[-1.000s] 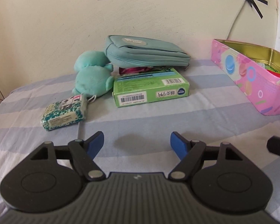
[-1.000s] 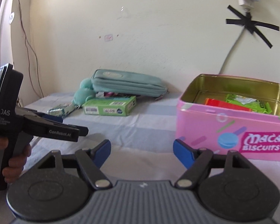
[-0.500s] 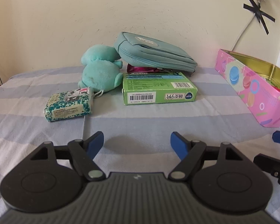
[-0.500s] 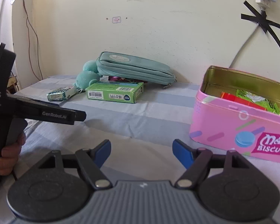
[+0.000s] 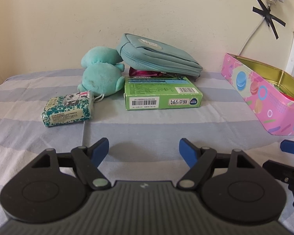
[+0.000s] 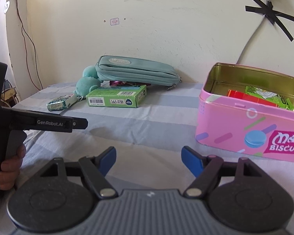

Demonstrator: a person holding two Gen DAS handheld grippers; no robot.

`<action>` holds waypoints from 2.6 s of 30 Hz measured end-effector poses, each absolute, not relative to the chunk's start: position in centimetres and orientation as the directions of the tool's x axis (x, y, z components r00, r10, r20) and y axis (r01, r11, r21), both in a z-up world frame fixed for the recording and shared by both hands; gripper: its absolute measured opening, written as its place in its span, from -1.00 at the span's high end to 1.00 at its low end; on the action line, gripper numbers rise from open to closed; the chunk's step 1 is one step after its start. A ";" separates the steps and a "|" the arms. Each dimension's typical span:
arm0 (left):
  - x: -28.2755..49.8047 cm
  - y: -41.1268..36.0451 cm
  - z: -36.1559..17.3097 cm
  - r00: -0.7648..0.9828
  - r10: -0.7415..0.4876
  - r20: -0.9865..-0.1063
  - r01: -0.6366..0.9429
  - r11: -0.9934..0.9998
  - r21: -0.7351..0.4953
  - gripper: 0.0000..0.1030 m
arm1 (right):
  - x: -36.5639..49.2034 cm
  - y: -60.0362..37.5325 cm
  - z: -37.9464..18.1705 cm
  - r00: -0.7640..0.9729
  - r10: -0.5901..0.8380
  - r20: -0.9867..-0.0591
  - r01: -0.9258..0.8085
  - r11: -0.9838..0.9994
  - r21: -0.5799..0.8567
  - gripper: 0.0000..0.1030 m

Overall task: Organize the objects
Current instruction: 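Move the left gripper to the white-green tissue pack and grasp it, then carry the tissue pack over the pink tin and release it inside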

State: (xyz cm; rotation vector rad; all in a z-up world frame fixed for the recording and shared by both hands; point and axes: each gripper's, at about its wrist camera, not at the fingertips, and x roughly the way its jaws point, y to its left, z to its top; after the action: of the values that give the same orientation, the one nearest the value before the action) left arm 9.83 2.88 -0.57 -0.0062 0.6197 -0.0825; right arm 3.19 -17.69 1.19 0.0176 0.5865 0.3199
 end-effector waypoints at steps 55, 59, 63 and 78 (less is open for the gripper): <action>3.9 1.3 0.4 0.686 -0.400 -0.608 0.455 0.888 -0.070 -0.40 | 1.9 -19.4 2.1 0.810 0.361 -0.463 -0.301 0.932 0.200 -0.58; 3.7 5.1 2.0 0.714 -0.421 -0.560 0.406 0.900 -0.160 -0.41 | 1.8 -18.4 2.4 0.800 0.384 -0.462 -0.340 0.923 0.179 -0.58; 5.6 9.6 2.7 0.769 -0.333 -0.546 0.222 0.940 -0.260 -0.42 | 3.4 -16.7 2.9 0.745 0.453 -0.490 -0.406 0.890 0.207 -0.57; 9.7 14.7 -0.7 0.758 -0.283 -0.588 -0.079 0.855 -0.513 0.19 | 16.8 -3.3 0.6 0.422 0.699 -0.577 -0.529 0.707 0.470 0.16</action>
State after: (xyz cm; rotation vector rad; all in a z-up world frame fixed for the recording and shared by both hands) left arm 9.68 14.71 -0.75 -0.5447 0.7103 -0.1171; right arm 16.84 -3.35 0.60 0.2294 0.8314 0.7771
